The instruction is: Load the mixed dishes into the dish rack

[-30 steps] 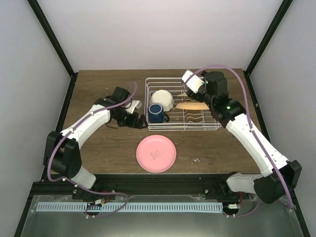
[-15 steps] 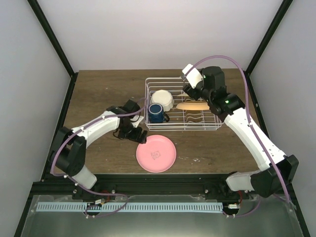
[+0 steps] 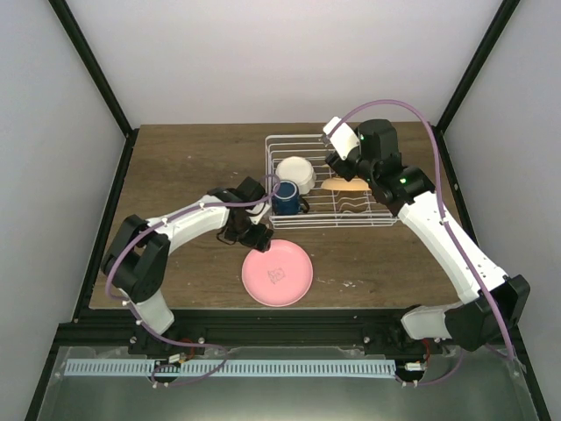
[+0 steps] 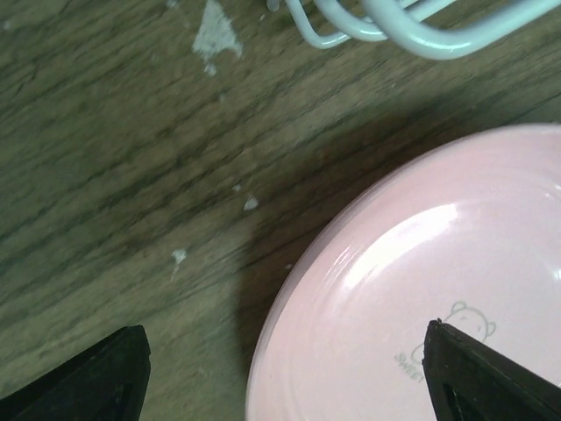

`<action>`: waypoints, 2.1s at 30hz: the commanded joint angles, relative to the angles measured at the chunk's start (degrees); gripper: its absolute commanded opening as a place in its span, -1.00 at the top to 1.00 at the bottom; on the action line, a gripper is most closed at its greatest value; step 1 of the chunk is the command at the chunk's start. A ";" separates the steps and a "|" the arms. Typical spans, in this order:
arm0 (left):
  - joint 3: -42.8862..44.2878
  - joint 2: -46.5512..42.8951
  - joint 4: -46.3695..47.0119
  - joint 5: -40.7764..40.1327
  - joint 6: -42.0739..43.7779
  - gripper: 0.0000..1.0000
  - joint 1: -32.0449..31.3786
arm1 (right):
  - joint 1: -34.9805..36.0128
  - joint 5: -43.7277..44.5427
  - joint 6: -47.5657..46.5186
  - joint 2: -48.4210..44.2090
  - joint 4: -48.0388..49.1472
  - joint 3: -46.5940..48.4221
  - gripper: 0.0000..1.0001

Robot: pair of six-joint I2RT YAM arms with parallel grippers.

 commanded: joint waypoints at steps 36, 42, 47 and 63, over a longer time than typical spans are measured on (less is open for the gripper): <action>-12.44 -2.40 3.11 -2.36 -7.56 -0.40 -2.32 | 0.40 -0.56 1.60 -0.36 -3.76 -0.61 -0.25; -14.80 -3.25 4.51 -2.05 -8.67 0.22 -2.35 | 0.39 -1.75 2.17 0.45 -3.12 -0.34 -0.13; -16.11 -6.08 3.85 -1.89 -9.65 0.72 -2.34 | 0.42 -3.05 3.92 1.81 -3.15 1.02 -0.02; -12.25 -28.53 -1.17 -3.51 -11.98 1.00 0.71 | -0.44 -9.62 17.77 9.40 -2.60 8.96 0.09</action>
